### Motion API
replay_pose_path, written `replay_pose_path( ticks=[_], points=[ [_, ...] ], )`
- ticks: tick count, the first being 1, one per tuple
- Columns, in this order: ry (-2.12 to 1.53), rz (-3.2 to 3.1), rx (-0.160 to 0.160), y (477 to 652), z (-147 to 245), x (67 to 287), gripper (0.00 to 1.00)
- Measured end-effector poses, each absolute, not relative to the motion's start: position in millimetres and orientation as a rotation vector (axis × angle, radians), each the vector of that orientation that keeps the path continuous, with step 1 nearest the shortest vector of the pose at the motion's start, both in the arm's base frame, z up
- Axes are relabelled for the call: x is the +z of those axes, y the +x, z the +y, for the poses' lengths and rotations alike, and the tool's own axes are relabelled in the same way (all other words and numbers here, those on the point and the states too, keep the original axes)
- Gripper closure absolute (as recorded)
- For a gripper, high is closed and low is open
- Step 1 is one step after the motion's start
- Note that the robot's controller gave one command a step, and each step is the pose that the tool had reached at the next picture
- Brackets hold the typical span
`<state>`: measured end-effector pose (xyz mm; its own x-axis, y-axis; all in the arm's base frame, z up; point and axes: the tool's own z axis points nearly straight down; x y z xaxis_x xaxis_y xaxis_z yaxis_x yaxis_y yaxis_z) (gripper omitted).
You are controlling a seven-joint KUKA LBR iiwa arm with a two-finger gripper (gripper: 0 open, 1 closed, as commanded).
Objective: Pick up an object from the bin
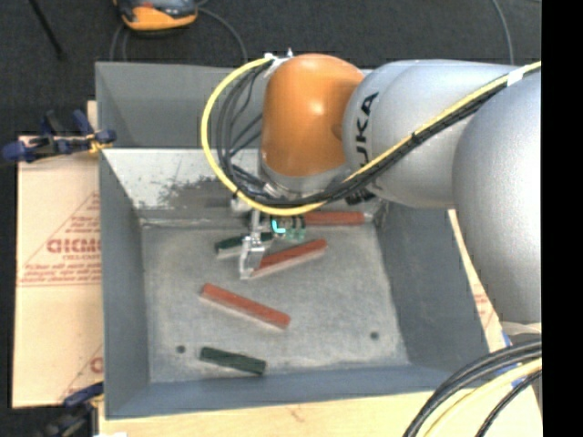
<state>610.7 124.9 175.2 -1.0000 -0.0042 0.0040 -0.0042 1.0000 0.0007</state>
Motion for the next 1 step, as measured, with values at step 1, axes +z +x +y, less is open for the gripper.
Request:
replay_pose_path(
  ticks=[1],
  points=[
    [0.003, -3.145, -0.002, 612.6, 124.5, 179.7, 0.00]
  ],
)
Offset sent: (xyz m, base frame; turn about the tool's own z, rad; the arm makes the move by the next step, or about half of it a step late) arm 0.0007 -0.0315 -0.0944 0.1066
